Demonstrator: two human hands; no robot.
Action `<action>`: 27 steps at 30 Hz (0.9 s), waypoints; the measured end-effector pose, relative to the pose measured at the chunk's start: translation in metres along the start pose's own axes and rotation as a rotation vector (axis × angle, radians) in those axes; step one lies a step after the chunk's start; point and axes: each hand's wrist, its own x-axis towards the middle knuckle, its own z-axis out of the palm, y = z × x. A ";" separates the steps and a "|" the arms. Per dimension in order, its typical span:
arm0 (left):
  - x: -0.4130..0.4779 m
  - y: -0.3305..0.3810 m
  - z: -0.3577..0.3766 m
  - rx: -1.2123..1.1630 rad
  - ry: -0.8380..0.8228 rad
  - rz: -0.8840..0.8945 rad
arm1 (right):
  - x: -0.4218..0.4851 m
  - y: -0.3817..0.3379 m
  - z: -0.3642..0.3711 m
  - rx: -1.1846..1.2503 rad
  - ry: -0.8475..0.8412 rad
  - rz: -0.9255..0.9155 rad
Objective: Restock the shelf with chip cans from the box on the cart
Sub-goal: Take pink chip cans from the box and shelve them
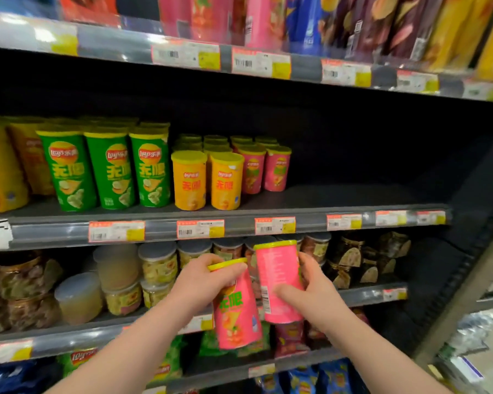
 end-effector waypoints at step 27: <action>0.080 0.035 -0.005 -0.167 0.209 0.002 | 0.226 -0.064 -0.024 -0.012 -0.104 -0.190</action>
